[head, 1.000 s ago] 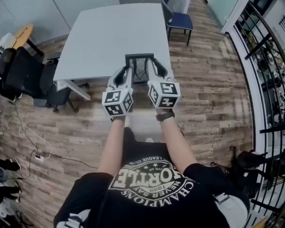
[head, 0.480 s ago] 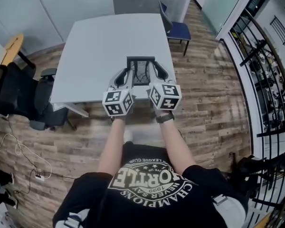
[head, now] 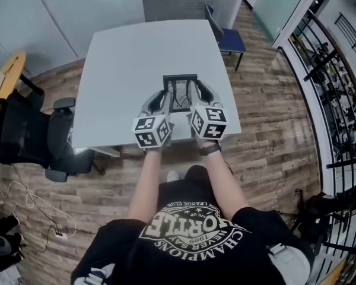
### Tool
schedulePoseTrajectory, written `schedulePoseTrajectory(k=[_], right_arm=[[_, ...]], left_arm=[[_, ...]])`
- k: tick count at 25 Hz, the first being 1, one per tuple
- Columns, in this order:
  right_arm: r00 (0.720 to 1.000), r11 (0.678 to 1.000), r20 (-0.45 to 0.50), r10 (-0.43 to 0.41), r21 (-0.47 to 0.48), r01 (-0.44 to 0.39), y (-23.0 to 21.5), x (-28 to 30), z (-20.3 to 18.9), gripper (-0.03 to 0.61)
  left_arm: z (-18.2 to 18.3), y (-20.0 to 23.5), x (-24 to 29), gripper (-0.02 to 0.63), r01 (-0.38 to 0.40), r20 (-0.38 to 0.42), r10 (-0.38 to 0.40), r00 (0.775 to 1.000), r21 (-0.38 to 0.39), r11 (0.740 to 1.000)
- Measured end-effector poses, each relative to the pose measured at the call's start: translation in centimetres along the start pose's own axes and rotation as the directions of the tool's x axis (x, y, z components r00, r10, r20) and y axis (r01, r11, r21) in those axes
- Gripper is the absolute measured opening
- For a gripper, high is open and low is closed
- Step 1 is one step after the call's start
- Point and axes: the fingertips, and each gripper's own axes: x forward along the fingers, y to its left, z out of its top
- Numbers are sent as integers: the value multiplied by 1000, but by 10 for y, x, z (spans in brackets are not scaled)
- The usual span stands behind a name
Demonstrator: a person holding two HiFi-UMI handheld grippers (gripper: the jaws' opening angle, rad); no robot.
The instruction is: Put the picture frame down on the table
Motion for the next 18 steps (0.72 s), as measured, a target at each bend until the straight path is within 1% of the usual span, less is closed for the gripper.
schedulePoseTrajectory(k=[2, 5, 8, 10, 14, 18], right_arm=[[1000, 1000, -22, 1, -15, -2, 5, 15, -7, 61], [998, 1000, -55, 0, -20, -1, 0, 35, -17, 61], [998, 1000, -67, -3, -26, 2, -4, 58, -22, 61], [997, 1000, -82, -2, -28, 0, -7, 77, -27, 61], [992, 1000, -129, 6, -15, -8, -15, 122, -46, 61], [984, 1000, -180, 5, 4, -5, -38, 166, -61, 61]], left_arm=[[-3, 16, 7, 81, 1, -5, -1, 1000, -23, 1000], [-11, 30, 23, 81, -4, -21, 3, 1000, -39, 999], [-10, 45, 42, 81, -10, -31, 9, 999, -56, 998], [-12, 57, 54, 81, -13, -50, 9, 999, -68, 998], [-20, 89, 86, 81, -47, -92, 39, 995, -87, 995], [-29, 110, 129, 81, -62, -135, 47, 990, -107, 992]])
